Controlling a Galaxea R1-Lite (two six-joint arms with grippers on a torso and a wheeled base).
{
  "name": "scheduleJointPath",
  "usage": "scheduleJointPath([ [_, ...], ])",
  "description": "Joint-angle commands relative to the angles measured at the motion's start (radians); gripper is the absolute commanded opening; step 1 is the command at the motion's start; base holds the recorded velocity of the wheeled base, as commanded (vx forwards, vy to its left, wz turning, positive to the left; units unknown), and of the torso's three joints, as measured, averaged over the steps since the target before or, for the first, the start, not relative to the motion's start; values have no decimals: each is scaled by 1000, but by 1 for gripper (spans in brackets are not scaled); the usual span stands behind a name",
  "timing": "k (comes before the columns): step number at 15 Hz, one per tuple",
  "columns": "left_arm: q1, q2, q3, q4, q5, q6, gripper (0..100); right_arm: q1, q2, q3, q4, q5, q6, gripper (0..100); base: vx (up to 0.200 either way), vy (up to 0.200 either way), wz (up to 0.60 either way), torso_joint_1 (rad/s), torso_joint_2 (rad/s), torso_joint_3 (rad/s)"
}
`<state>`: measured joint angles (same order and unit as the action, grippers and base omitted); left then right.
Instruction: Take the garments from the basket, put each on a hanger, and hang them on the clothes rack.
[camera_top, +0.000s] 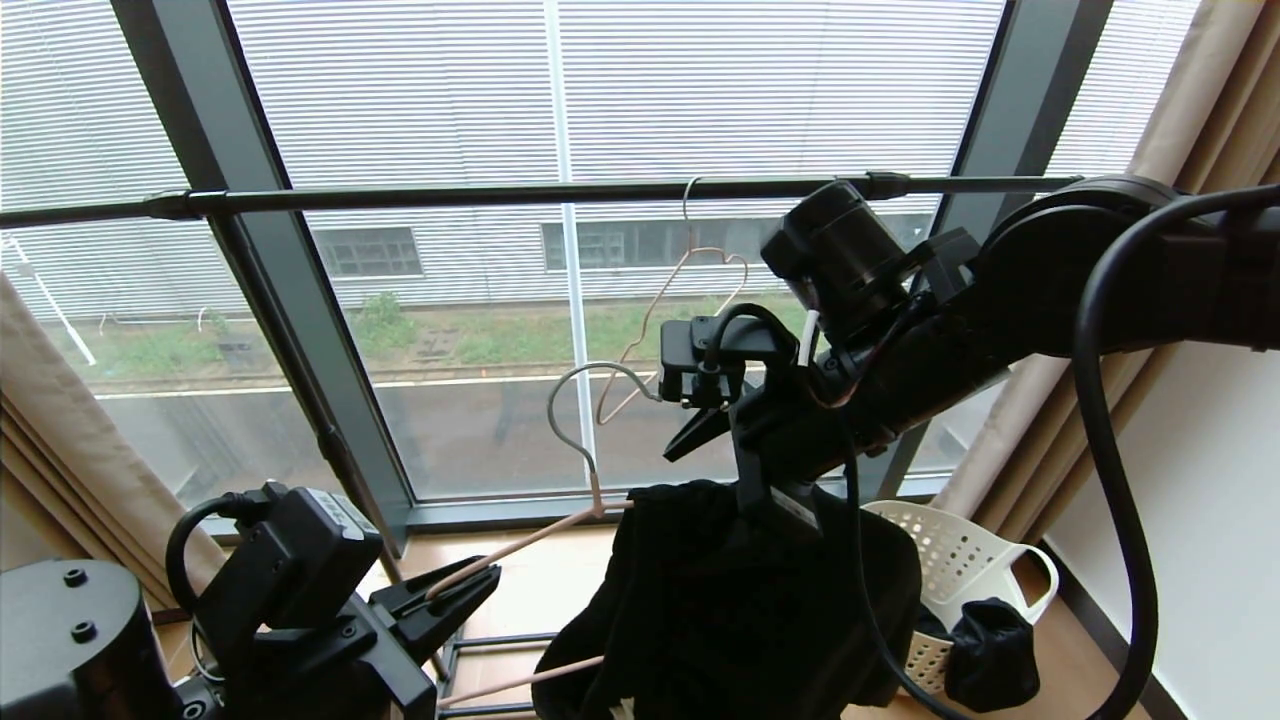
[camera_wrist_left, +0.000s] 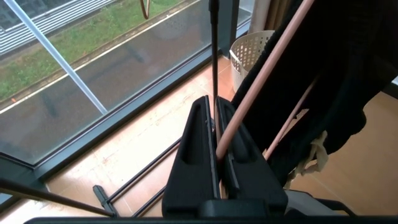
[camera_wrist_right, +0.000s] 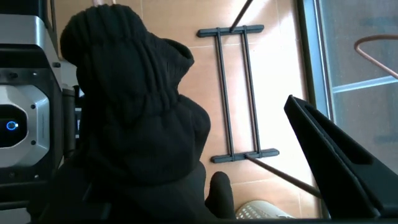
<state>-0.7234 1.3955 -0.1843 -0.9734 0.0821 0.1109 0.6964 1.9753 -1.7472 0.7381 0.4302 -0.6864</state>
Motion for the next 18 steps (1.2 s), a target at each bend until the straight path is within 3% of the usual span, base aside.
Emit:
scheduleJointPath([
  [1, -1, 0, 0, 1, 1, 0, 0, 2, -10, 9, 0, 4, -1, 0, 0, 0, 0, 0, 0, 0],
  [15, 4, 0, -6, 1, 4, -3, 0, 18, -62, 64, -2, 4, -1, 0, 0, 0, 0, 0, 0, 0],
  [16, 4, 0, -4, 1, 4, -3, 100, 18, -62, 66, -2, 4, -1, 0, 0, 0, 0, 0, 0, 0],
  [18, 4, 0, -4, 1, 4, -2, 100, 18, -69, 66, -2, 5, 1, 0, 0, 0, 0, 0, 0, 0],
])
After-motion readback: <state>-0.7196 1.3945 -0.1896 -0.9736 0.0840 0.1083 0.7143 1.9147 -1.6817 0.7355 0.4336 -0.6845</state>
